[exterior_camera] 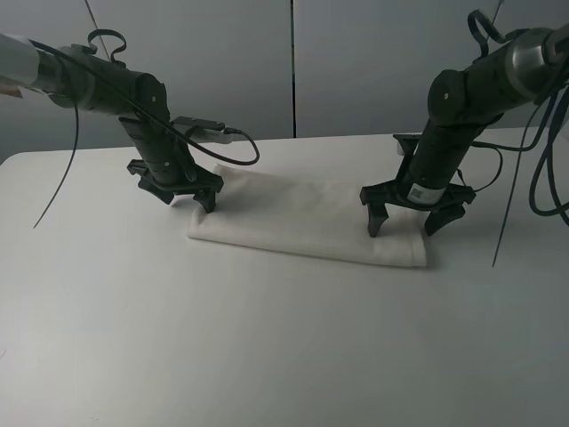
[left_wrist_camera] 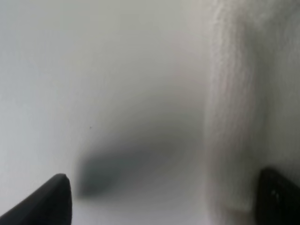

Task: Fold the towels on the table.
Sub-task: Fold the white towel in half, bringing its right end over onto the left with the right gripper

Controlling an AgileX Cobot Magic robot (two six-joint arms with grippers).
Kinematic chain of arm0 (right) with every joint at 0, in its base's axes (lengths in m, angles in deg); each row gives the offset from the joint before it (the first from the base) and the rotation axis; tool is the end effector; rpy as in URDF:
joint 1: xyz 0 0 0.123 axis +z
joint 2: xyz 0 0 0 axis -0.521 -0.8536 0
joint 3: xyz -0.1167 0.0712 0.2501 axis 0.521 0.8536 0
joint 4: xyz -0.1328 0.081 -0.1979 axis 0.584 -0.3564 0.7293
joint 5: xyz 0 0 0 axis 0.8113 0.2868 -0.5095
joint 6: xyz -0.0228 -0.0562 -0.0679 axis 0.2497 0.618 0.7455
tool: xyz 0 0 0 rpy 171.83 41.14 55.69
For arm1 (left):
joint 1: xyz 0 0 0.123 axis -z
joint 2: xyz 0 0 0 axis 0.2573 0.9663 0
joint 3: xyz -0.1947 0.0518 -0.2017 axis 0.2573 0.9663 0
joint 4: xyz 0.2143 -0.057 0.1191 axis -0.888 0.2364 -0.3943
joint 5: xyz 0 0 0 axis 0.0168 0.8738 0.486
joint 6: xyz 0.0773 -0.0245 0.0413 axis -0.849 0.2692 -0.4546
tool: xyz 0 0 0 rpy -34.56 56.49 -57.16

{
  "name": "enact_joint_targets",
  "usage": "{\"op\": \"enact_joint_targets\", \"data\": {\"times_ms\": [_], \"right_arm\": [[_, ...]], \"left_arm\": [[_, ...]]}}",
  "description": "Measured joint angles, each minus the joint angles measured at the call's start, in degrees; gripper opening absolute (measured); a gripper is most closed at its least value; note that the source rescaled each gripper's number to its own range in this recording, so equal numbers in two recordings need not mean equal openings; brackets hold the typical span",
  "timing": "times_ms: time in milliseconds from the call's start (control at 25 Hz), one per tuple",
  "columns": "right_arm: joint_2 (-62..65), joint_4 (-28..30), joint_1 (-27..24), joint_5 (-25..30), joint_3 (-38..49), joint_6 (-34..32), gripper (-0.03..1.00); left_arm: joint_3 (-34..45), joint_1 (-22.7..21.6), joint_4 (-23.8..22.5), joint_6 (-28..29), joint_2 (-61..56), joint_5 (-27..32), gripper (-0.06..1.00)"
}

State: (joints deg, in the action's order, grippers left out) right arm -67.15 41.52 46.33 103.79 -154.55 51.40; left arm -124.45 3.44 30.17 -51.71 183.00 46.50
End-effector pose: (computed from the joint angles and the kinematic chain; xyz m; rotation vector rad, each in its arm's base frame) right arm 0.3578 0.1025 0.0910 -0.0652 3.1115 0.1332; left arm 0.4268 -0.1396 0.0981 0.4460 2.8850 -0.0242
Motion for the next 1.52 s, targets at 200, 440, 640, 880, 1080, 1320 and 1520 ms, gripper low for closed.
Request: {"op": "enact_joint_targets", "data": {"times_ms": [200, 440, 640, 880, 1080, 1320, 1520], "right_arm": [[-0.47, -2.32, 0.00, -0.87, 0.00, 0.00, 0.21], [-0.47, -3.60, 0.10, -0.87, -0.09, 0.00, 0.01], [-0.47, -3.71, 0.10, -0.43, -0.09, 0.15, 0.01], [0.53, -3.71, 0.10, 1.97, -0.11, 0.84, 0.01], [6.08, -4.85, 0.10, 3.97, 0.12, 1.33, 0.01], [12.63, -12.07, 0.00, 4.37, 0.22, 5.06, 0.01], [13.14, -24.00, 0.00, 4.50, 0.22, 12.49, 0.01]], "left_arm": [[0.00, 0.00, 0.00, 0.00, 0.00, 0.12, 0.99], [0.00, 0.00, 0.00, 0.00, 0.00, 0.22, 0.99], [0.00, 0.00, 0.00, -0.52, 0.00, 0.22, 0.99], [0.00, 0.00, 0.20, -0.52, 0.00, 0.22, 0.99], [0.00, 0.00, 0.40, -0.52, 0.00, 0.44, 0.99], [0.00, 0.00, 0.40, -0.52, 0.00, 0.77, 0.99], [0.00, 0.00, 0.40, -0.52, 0.00, 0.98, 0.99]]}}
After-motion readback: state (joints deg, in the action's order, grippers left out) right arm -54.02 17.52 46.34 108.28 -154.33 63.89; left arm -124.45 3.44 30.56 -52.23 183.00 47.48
